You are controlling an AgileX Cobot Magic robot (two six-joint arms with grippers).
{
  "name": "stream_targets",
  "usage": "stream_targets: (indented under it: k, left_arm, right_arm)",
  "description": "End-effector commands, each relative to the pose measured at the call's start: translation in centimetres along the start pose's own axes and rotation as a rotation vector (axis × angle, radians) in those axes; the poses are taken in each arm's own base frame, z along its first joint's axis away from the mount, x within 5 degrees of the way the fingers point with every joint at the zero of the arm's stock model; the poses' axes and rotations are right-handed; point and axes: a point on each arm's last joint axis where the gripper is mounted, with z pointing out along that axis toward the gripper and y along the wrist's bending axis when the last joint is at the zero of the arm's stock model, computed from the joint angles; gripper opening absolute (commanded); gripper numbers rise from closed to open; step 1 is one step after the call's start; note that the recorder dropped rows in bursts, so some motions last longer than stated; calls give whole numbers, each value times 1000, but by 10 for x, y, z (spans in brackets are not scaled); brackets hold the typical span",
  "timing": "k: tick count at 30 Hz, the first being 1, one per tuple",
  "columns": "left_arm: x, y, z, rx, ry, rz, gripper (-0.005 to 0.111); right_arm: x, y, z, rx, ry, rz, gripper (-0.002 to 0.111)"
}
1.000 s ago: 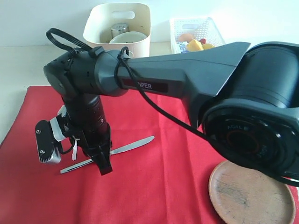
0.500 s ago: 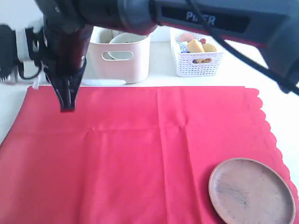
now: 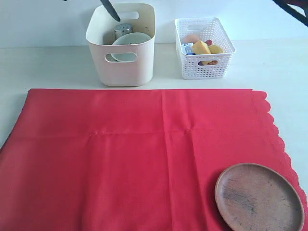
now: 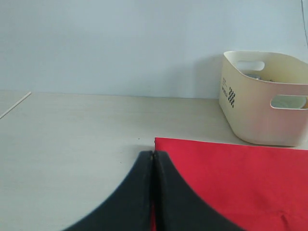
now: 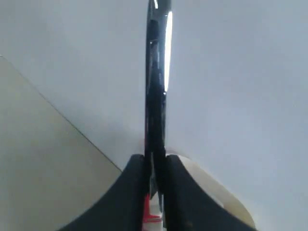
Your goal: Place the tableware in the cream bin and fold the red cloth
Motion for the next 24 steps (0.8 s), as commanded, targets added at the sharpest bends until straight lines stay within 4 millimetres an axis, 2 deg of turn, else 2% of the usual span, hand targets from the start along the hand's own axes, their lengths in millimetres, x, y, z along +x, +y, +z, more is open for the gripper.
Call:
stream_targets:
  k: [1, 5, 7, 10, 13, 18, 24]
  left_arm:
    - [0, 0, 0, 6, -3, 1, 2]
    - [0, 0, 0, 6, -3, 1, 2]
    - [0, 0, 0, 6, -3, 1, 2]
    - [0, 0, 0, 6, -3, 1, 2]
    - [0, 0, 0, 6, -3, 1, 2]
    - [0, 0, 0, 6, -3, 1, 2]
    - [0, 0, 0, 6, -3, 1, 2]
  right_arm:
    - [22, -17, 12, 53, 68, 70, 0]
    - [34, -12, 21, 49, 85, 19, 4]
    - [36, -11, 23, 48, 90, 18, 16]
    - [36, -11, 23, 46, 87, 20, 47]
    - [36, -9, 23, 32, 81, 62, 61]
    - [38, -6, 22, 9, 117, 240, 63]
    - [25, -18, 6, 61, 154, 246, 54]
